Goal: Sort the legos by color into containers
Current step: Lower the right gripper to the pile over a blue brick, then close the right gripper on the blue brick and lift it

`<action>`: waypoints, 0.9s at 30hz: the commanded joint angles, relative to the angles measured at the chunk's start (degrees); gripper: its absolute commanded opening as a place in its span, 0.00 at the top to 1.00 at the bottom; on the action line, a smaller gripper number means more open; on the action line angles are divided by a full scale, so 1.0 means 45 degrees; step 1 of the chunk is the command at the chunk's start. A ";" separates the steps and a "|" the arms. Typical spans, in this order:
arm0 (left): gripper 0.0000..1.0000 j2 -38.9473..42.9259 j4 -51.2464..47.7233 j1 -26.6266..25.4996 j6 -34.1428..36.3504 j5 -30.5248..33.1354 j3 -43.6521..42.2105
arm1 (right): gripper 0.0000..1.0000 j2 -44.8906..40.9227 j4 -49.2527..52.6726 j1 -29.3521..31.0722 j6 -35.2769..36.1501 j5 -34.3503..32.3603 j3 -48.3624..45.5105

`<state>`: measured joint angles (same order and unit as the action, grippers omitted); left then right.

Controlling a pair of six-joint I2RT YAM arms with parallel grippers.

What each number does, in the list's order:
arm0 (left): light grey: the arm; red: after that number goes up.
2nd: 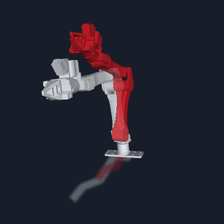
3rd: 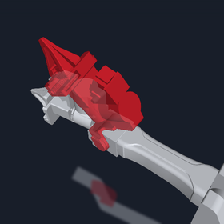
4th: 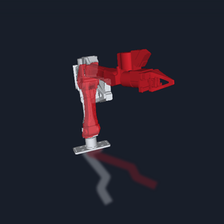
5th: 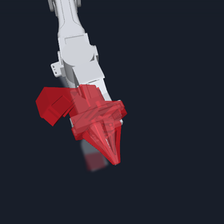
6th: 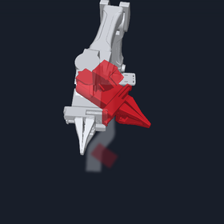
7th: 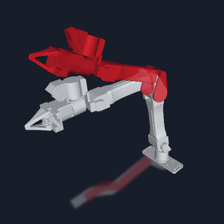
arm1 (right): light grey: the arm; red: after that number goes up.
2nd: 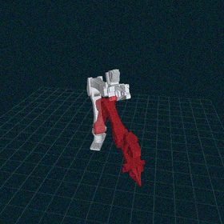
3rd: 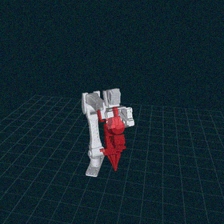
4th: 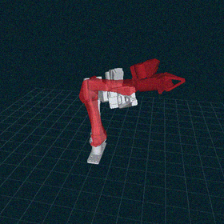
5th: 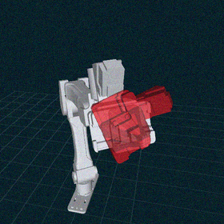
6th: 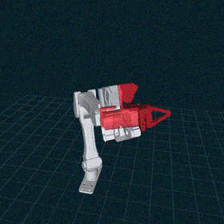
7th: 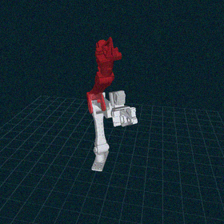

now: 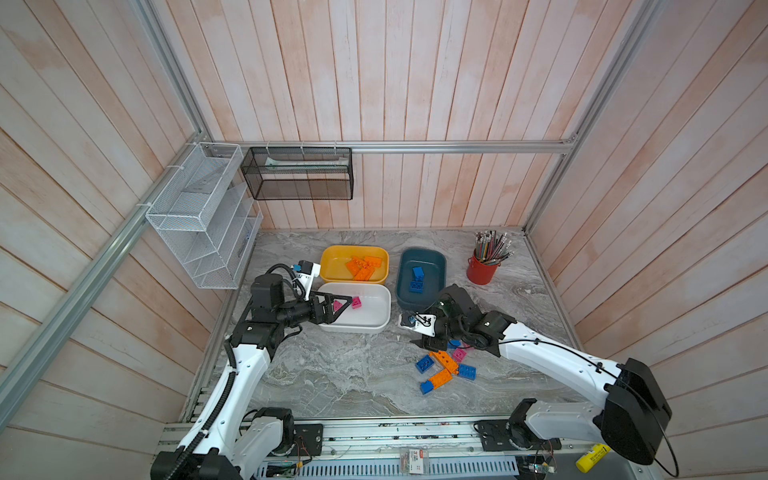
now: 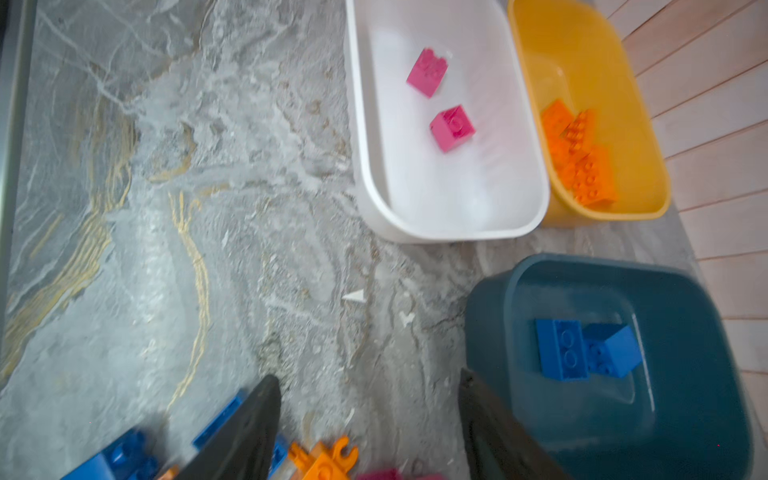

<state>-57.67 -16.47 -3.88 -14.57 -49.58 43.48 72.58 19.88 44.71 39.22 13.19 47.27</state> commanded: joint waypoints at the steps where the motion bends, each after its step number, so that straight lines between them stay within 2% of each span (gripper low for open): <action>1: 0.00 -0.0168 0.0733 -0.0154 -0.0168 -0.0475 -0.0171 | 0.31 -0.0288 0.1834 0.0395 0.0154 -0.0825 -0.0586; 6: 0.00 -0.0250 0.0759 -0.0178 -0.0071 -0.0498 -0.0190 | 0.31 -0.0615 0.1397 0.0821 0.0803 -0.1037 -0.1564; 12: 0.00 -0.0178 0.0663 -0.0193 0.0055 -0.0492 -0.0253 | 0.33 0.0524 0.1598 0.1017 0.1296 -0.0983 -0.1365; 15: 0.00 -0.0154 0.0561 -0.0205 0.0224 -0.0455 -0.0384 | 0.33 0.0790 0.1521 0.1122 0.1456 -0.1629 -0.1555; 21: 0.00 -0.0290 0.0532 -0.0190 0.0461 -0.0413 -0.0502 | 0.35 0.1688 0.1279 0.1231 0.1498 -0.1815 -0.1295; 27: 0.00 -0.0195 0.0382 -0.0195 0.0641 -0.0384 -0.0524 | 0.44 0.2519 0.1203 0.1303 0.1400 -0.1527 -0.0937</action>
<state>-58.81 -14.98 -4.54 -13.39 -50.57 41.89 82.87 25.30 50.22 45.45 5.89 40.86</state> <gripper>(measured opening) 0.995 0.568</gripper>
